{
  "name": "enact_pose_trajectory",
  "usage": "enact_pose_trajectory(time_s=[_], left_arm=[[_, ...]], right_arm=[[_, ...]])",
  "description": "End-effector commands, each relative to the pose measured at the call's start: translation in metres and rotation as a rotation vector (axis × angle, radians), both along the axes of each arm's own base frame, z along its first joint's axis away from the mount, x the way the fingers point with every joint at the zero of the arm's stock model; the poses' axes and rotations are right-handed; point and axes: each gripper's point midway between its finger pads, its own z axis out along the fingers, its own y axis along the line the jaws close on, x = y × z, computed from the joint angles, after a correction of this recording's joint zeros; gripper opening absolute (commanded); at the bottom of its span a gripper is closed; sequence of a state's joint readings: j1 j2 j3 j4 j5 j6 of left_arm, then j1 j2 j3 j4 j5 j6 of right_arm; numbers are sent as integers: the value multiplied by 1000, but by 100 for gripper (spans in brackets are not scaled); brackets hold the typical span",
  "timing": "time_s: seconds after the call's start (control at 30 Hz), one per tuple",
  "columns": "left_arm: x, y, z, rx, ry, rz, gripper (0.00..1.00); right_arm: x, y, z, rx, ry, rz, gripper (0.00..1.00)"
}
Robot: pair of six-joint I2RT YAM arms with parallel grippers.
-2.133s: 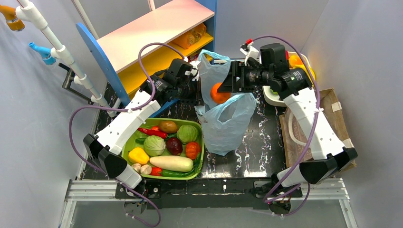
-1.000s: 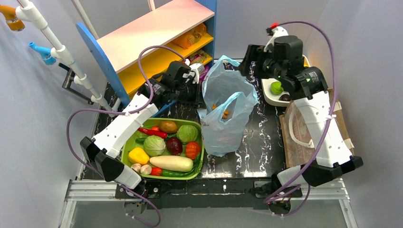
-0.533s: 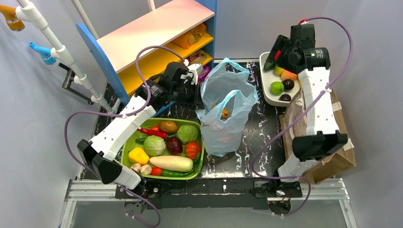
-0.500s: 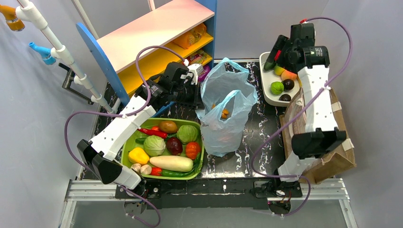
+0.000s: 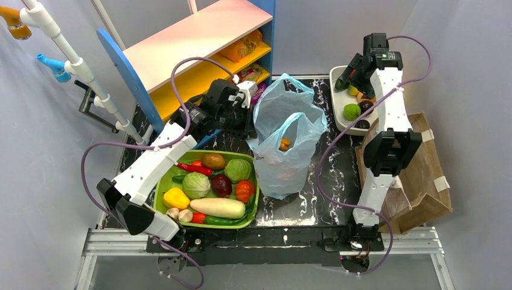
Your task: Place the food into the grocery bag and tie it
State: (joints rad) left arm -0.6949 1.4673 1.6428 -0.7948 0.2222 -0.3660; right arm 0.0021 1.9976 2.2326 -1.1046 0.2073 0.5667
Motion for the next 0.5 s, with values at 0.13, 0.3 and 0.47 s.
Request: enact_pose_trajectory(time_s=[0.13,0.3,0.47], left_arm=[[-7,19,12,27,-64,2,0],[-6,21,13,39,-73,4,0],[-5,21,11,50,-73,1,0]], right_arm=[[28,-36,-27,1,10,-137,91],[33,-50,-54,30,56,-171,91],[39,-57,-79,35,89,-181,91]])
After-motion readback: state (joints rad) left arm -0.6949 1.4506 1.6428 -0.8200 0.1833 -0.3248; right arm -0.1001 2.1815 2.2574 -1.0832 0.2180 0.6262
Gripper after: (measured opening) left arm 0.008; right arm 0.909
